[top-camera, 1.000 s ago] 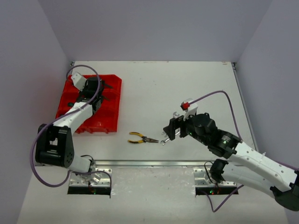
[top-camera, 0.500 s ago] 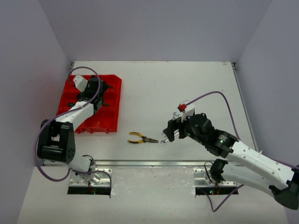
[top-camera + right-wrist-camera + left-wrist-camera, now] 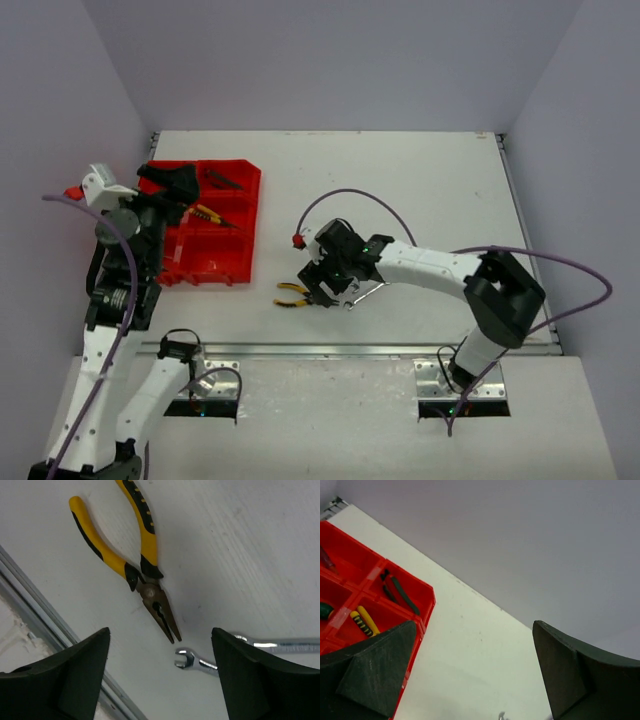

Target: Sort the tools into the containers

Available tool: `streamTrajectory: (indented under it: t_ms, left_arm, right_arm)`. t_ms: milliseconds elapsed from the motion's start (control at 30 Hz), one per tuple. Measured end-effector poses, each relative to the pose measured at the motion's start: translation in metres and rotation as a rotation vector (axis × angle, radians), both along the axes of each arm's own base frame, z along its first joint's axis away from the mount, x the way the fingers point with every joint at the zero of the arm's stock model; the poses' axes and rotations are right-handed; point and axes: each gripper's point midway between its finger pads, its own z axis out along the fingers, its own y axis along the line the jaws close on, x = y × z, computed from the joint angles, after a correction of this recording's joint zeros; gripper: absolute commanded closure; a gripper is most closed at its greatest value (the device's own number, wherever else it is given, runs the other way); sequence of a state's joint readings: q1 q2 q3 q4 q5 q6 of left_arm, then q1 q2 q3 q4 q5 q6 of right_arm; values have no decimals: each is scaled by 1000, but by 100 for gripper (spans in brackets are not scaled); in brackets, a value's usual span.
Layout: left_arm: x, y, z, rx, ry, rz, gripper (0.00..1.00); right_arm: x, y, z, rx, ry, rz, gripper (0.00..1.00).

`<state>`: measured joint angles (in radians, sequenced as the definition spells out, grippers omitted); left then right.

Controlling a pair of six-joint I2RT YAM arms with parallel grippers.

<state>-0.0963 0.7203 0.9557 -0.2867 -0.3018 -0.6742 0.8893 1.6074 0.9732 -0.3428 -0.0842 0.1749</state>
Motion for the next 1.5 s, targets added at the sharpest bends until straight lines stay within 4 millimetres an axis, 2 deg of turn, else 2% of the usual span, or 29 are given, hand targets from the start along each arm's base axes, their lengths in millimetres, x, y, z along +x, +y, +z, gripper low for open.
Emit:
streamTrajectory:
  t_ms: [133, 200, 300, 367, 467, 567, 733, 967, 1067, 1133, 1200, 1400, 1500]
  left_arm:
    - [-42, -20, -21, 78, -13, -153, 0]
    - [-53, -25, -36, 109, 2, -195, 0]
    - [-65, -27, -64, 152, 61, -228, 0]
    - [-69, -26, -67, 164, 70, -231, 0]
    - [-72, -28, -69, 178, 65, -244, 0]
    - [-74, -31, -74, 186, 65, -267, 0]
    - [-74, -38, -81, 192, 76, -306, 0]
    - [-75, -42, -81, 201, 73, -337, 0]
    - [-75, -44, -80, 201, 68, -346, 0]
    - [-75, -45, -80, 201, 67, -352, 0]
    - [-75, -46, -80, 201, 66, -356, 0]
    - [-74, -47, -79, 201, 61, -363, 0]
    - [-73, -49, -81, 197, 71, -370, 0]
  right_arm:
    - [2, 16, -29, -67, 58, 79, 35]
    - [-6, 17, -40, -102, 77, 124, 36]
    - [-16, 17, -51, -138, 92, 178, 44]
    - [-19, 18, -57, -152, 96, 200, 50]
    - [-14, 24, -59, -159, 85, 213, 59]
    - [-4, 33, -60, -158, 61, 207, 61]
    - [2, 34, -60, -173, 26, 195, 74]
    - [3, 35, -61, -236, -60, 183, 72]
    - [3, 35, -60, -262, -99, 184, 75]
    - [4, 35, -60, -274, -115, 184, 92]
    - [4, 35, -59, -282, -126, 184, 100]
    - [5, 34, -58, -263, -140, 154, 100]
    - [-2, 24, -56, -246, -136, 121, 100]
